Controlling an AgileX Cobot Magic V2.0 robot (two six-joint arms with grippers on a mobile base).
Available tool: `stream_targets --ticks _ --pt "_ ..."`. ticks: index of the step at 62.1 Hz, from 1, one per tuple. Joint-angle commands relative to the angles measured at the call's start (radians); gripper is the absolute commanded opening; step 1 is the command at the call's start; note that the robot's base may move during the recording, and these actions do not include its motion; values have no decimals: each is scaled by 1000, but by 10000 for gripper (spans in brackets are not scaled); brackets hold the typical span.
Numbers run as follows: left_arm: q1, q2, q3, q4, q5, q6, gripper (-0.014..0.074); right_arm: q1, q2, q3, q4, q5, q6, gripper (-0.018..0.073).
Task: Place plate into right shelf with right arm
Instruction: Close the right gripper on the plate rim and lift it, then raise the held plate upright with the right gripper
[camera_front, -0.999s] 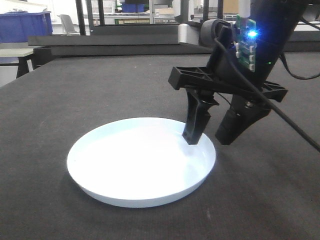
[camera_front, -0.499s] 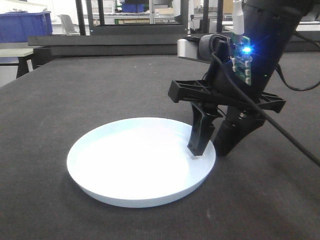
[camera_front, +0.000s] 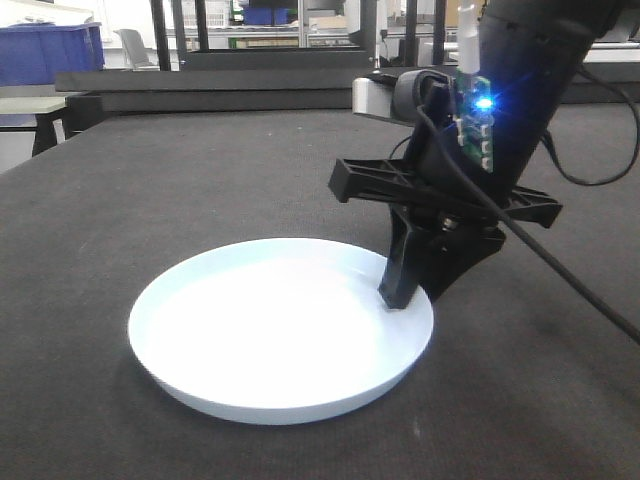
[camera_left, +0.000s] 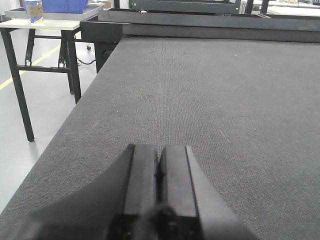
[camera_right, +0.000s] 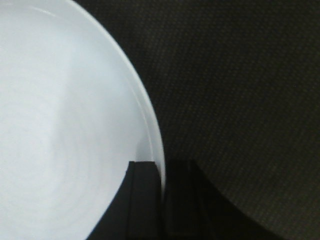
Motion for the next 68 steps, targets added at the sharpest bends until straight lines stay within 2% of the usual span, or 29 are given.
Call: stream_targets --ticks 1,20,28,38,51,68 --pt "1 -6 10 -6 -85 -3 -47 1 -33 -29 7 3 -8 60" --pt "1 -6 10 -6 -85 -3 -47 0 -152 -87 -26 17 -9 60" --pt "1 -6 10 -6 -85 -3 -47 0 -281 -87 -49 7 -8 60" --pt "1 -6 10 -6 -85 -3 -47 0 -472 -79 -88 -23 41 60" --pt "1 -6 10 -6 -85 -3 -47 0 -734 -9 -237 -76 157 60" --pt "1 -6 10 -6 -85 -3 -47 0 -1090 167 -459 -184 288 60"
